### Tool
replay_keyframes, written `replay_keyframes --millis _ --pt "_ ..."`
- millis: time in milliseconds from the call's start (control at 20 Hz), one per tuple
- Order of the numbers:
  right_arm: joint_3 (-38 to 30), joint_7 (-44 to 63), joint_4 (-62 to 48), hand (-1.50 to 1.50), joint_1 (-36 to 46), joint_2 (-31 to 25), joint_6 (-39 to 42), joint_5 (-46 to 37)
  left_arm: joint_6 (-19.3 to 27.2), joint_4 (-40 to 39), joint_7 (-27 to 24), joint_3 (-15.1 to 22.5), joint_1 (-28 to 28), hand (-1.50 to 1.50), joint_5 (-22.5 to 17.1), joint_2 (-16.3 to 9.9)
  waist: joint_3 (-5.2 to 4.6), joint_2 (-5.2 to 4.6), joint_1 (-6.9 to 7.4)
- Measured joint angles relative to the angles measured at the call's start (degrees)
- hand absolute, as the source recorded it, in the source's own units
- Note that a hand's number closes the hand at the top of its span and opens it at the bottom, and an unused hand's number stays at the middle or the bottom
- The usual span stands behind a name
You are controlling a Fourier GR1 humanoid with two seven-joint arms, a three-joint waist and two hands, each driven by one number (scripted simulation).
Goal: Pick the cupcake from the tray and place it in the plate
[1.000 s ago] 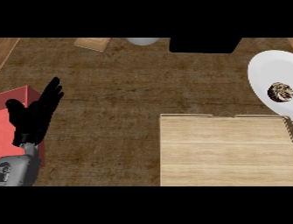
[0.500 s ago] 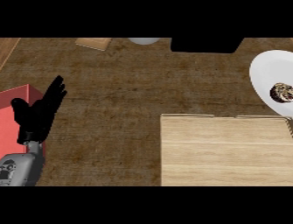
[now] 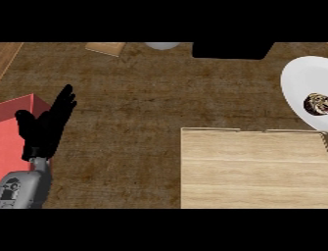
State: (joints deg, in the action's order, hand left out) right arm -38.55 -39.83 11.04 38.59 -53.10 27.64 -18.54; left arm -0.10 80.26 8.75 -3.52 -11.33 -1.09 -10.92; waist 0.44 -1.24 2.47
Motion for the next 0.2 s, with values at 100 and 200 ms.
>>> replay_keyframes --millis 100,200 --pt "0.29 -0.20 0.14 -1.50 -0.70 -0.45 -0.27 -0.17 -0.14 -0.56 -0.71 -0.13 0.39 0.00 -0.03 0.07 0.01 -0.08 0.07" --pt "0.62 -0.36 0.16 -1.50 -1.16 -0.44 -0.53 -0.36 0.18 -0.96 -0.40 -0.03 -0.62 0.00 0.20 0.29 0.05 -0.15 0.04"
